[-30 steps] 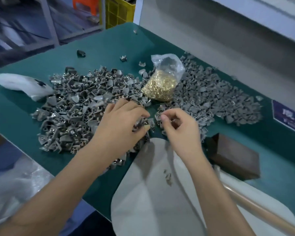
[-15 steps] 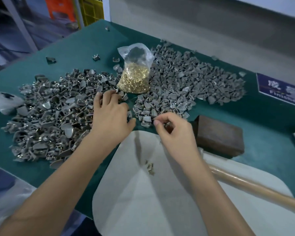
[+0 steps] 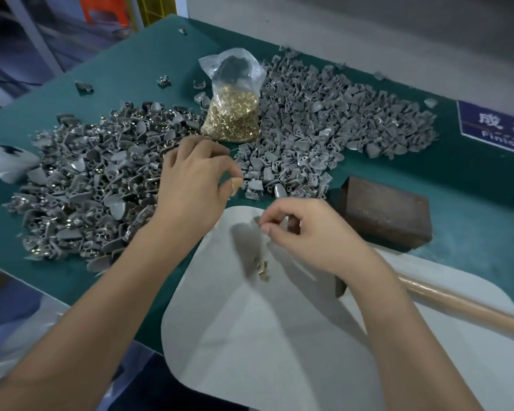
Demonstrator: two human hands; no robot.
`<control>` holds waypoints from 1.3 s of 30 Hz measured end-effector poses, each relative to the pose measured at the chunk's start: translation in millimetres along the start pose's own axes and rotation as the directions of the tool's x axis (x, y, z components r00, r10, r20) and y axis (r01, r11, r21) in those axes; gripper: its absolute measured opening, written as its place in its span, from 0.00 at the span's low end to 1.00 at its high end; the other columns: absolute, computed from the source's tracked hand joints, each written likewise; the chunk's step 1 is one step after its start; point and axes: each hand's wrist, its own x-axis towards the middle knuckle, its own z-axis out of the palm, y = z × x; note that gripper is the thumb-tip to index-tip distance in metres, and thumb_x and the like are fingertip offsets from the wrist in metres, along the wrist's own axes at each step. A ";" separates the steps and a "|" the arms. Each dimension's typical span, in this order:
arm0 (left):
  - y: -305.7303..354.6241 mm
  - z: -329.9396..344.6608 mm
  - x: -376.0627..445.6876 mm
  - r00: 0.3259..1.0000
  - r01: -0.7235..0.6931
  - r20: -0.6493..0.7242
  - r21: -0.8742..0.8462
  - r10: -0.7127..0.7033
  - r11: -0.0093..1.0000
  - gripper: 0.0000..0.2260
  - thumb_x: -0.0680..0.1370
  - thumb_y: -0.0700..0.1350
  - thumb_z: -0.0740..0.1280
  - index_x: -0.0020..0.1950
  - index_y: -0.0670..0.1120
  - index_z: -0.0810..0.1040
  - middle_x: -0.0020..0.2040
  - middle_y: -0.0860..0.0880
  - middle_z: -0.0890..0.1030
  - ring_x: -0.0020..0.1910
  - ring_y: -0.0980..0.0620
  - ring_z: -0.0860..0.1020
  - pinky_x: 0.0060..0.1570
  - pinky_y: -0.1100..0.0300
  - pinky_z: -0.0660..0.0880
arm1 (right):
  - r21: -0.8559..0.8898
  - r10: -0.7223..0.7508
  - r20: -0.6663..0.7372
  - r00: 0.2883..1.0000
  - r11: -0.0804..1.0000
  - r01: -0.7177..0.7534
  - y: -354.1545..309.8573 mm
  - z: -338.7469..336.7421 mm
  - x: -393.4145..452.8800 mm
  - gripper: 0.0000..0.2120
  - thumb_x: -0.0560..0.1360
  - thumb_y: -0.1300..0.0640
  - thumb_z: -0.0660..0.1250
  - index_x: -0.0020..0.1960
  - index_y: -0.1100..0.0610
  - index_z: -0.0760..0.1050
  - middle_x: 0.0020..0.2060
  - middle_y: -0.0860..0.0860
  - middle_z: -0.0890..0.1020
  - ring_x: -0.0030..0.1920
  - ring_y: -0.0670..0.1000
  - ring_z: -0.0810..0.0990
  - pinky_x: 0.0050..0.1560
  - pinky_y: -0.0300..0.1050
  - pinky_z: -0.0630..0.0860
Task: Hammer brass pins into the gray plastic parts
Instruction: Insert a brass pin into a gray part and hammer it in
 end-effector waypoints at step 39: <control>57.7 33.1 -14.2 0.969 0.243 0.236 -0.964 -0.070 0.113 0.11 0.82 0.42 0.68 0.64 0.45 0.80 0.55 0.46 0.83 0.55 0.51 0.84 0.58 0.62 0.78 | 0.604 0.023 -0.231 0.973 0.787 0.125 16.1 -39.0 -17.9 0.05 0.78 0.66 0.70 0.47 0.58 0.76 0.37 0.51 0.80 0.36 0.46 0.76 0.39 0.39 0.74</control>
